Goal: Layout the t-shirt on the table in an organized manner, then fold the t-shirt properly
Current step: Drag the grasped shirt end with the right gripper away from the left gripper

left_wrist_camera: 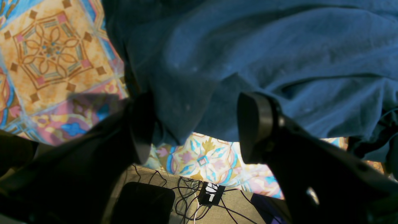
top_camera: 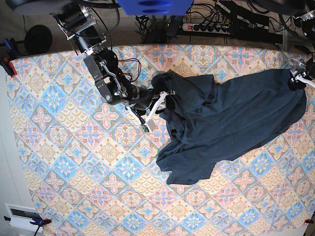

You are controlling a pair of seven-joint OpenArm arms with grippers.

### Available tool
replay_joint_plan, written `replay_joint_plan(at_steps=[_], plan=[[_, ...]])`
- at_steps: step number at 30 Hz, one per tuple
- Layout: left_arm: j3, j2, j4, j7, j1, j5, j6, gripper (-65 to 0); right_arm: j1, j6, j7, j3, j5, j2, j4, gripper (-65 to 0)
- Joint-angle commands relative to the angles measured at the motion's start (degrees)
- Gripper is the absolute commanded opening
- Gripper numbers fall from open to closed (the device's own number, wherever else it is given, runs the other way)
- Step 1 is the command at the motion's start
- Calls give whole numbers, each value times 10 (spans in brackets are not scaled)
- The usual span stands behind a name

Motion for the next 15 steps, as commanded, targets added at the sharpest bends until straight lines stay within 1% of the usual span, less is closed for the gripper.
replay_joint_plan(at_steps=[1, 4, 5, 6, 8, 9, 10, 13, 15], plan=[[-5, -15, 8, -7, -2, -6, -3, -247, 12, 2, 8, 2, 6, 0, -1, -386], [-5, -15, 8, -7, -2, -7, -3, -247, 19, 2, 8, 2, 6, 0, -26, -392], [-5, -15, 8, -7, -2, -7, -3, -247, 21, 2, 8, 2, 6, 0, -34, -413], [-5, -15, 8, -7, -2, -7, -3, -247, 22, 2, 8, 4, 6, 0, -40, -447], [-5, -15, 8, -7, -2, -7, -3, -247, 22, 2, 15, 6, 6, 0, -41, -555], [-5, -15, 8, -7, -2, -7, -3, -247, 21, 2, 28, 6, 6, 1, -39, -613], [-5, -15, 8, -8, -2, -6, -3, -247, 20, 2, 38, 6, 6, 4, -33, -650], [-5, -15, 8, -8, -2, -6, -3, -247, 21, 2, 74, 16, 6, 6, 16, -639], [-5, -15, 8, -8, -2, -6, -3, -247, 20, 2, 96, 58, 6, 18, 56, -643]])
